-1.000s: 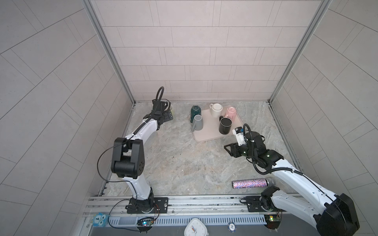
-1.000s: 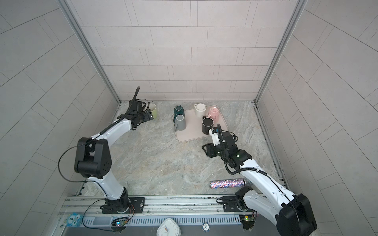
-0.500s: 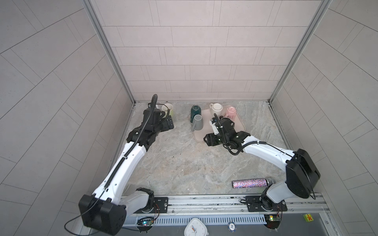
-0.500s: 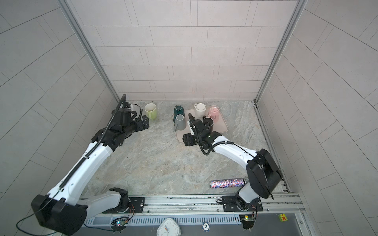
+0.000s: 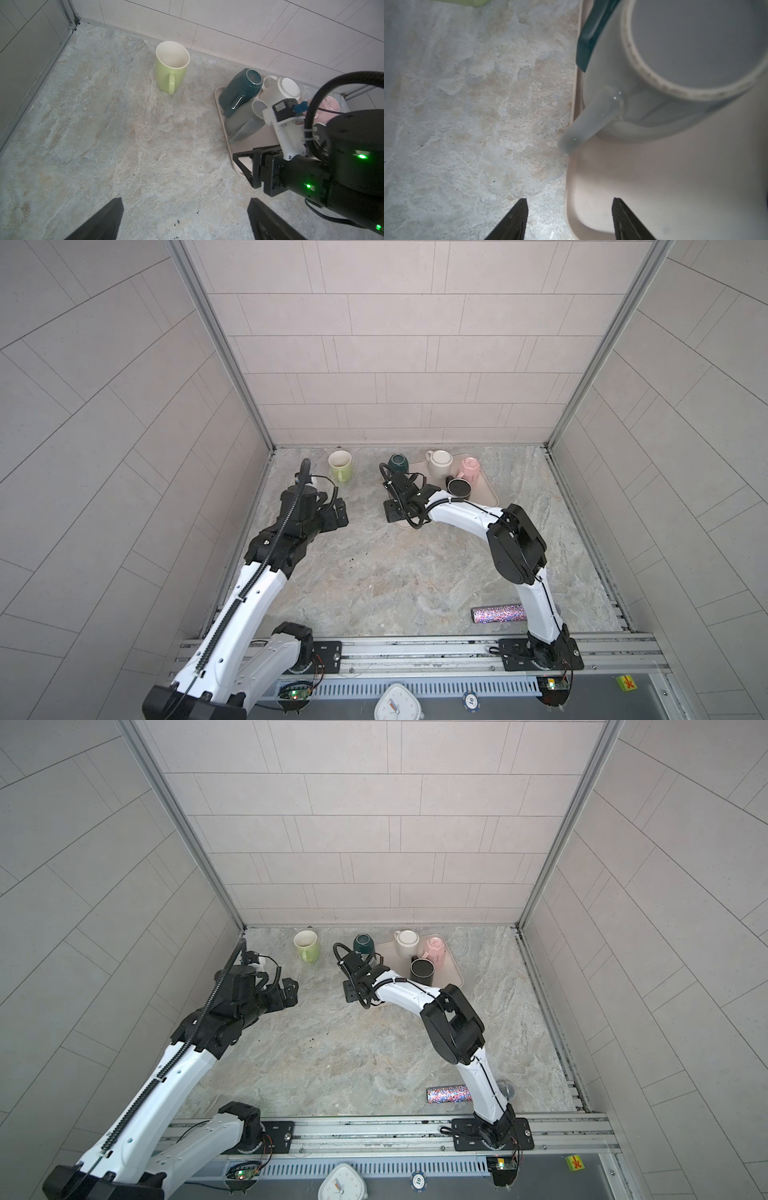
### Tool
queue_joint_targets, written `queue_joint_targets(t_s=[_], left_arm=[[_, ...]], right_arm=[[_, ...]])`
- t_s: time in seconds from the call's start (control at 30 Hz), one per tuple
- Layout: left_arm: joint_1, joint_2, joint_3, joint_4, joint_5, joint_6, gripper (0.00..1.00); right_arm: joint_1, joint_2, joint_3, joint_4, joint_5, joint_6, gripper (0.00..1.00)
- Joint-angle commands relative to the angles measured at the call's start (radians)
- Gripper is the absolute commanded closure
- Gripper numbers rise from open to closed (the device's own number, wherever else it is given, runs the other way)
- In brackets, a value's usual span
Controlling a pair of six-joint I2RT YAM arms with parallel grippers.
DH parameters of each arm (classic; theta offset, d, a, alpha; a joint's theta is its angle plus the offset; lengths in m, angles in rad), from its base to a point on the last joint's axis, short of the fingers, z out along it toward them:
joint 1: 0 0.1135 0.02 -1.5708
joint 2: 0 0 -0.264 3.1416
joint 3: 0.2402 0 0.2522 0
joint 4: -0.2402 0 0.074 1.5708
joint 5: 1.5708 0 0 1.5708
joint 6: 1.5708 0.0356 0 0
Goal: Turn the mug right side up
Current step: Move the mug to the tray.
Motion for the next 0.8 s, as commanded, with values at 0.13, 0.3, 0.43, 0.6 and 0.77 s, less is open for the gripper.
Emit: queue_joint_targets(t_s=[0.13, 0.3, 0.43, 0.6, 0.77], left_arm=[[-0.075, -0.031, -0.002, -0.021, -0.024, 0.048, 0.00], [-0.084, -0.047, -0.012, -0.017, -0.020, 0.042, 0.00], [-0.087, -0.043, -0.014, -0.013, -0.012, 0.035, 0.00], [-0.093, -0.036, -0.021, -0.004, 0.011, 0.026, 0.00], [-0.097, -0.046, -0.023, 0.001, 0.011, 0.023, 0.00]], right_arm=[[0.006, 0.042, 0.059, -0.042, 0.100, 0.058, 0.49], [0.005, 0.067, 0.103, -0.031, 0.083, 0.052, 0.44], [-0.001, 0.074, 0.117, -0.005, 0.083, 0.051, 0.43], [-0.005, 0.080, 0.128, 0.033, 0.136, 0.066, 0.41], [-0.006, 0.122, 0.196, 0.010, 0.200, 0.073, 0.40]])
